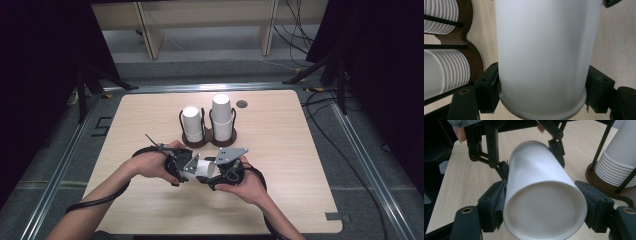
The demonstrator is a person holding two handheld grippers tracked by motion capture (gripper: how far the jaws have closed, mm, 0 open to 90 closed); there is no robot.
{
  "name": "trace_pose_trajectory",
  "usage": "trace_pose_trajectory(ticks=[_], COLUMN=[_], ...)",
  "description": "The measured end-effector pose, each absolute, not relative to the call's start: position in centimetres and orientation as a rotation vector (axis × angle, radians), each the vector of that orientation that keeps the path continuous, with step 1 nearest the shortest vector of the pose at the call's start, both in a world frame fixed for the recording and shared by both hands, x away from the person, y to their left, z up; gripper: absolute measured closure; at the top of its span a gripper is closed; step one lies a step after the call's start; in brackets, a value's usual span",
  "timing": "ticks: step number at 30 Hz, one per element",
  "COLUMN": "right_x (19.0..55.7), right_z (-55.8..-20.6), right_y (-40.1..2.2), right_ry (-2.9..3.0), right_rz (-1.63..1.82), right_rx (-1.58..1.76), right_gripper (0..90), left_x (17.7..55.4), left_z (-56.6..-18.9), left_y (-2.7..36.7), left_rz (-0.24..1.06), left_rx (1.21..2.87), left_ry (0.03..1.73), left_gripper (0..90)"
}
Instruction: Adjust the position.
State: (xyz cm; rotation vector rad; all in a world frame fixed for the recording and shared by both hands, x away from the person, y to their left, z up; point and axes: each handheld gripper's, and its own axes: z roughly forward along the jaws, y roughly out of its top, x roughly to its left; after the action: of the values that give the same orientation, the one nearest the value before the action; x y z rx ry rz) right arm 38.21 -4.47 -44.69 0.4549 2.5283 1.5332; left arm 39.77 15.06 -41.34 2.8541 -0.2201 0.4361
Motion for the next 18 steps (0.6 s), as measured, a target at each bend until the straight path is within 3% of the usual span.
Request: trace_pose_trajectory(ticks=[18], right_x=[37.97], right_z=[-44.65], right_y=[-4.57], right_ry=[2.532], right_rz=[1.533], right_rx=[0.421], right_gripper=[34.3], left_x=[39.64], left_z=[-41.26], left_y=[15.14], left_rz=[0.432], left_rx=[2.847], left_ry=[-0.229], left_gripper=[26.8])
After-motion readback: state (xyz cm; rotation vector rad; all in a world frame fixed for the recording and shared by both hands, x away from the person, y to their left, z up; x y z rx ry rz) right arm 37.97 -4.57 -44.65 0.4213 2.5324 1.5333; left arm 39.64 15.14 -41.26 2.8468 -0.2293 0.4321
